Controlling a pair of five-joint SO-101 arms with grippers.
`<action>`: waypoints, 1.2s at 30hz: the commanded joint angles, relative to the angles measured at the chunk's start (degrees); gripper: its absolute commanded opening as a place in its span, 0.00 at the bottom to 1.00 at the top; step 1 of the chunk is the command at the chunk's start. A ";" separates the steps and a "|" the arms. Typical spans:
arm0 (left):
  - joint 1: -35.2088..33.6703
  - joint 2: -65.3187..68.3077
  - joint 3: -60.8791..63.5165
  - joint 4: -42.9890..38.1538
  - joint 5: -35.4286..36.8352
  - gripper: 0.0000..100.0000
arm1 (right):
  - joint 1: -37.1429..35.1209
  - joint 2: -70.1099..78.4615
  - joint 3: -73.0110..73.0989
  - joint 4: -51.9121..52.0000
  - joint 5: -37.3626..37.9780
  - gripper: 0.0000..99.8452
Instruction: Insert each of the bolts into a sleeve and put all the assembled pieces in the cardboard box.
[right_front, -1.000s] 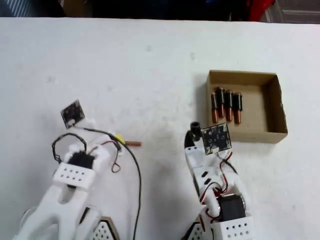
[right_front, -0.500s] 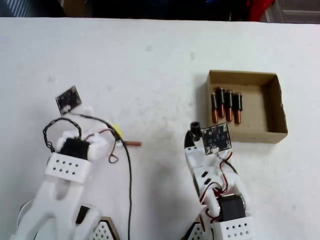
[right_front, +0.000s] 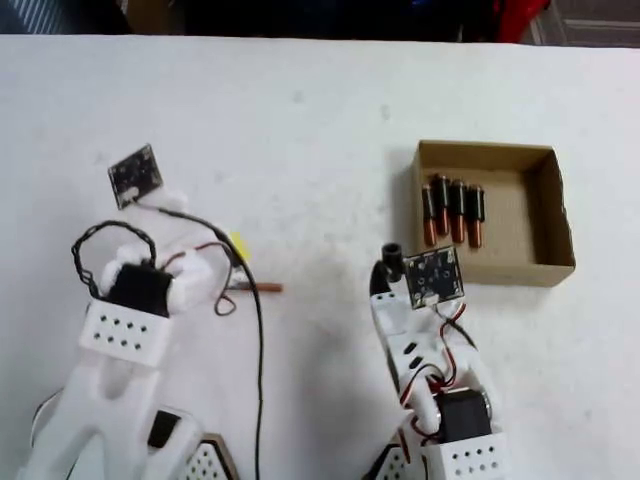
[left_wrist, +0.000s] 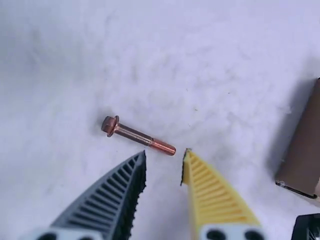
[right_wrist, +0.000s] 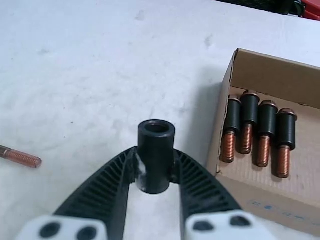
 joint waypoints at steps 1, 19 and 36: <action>0.31 1.71 -8.00 4.31 -0.26 0.15 | 0.40 -0.57 -0.53 -1.45 -0.09 0.02; 0.40 32.13 -17.58 4.04 8.70 0.15 | 0.31 -0.57 -0.53 -1.45 -0.09 0.02; 0.22 45.49 -18.20 -3.34 18.11 0.15 | 0.13 -0.57 -0.53 -1.45 -0.09 0.02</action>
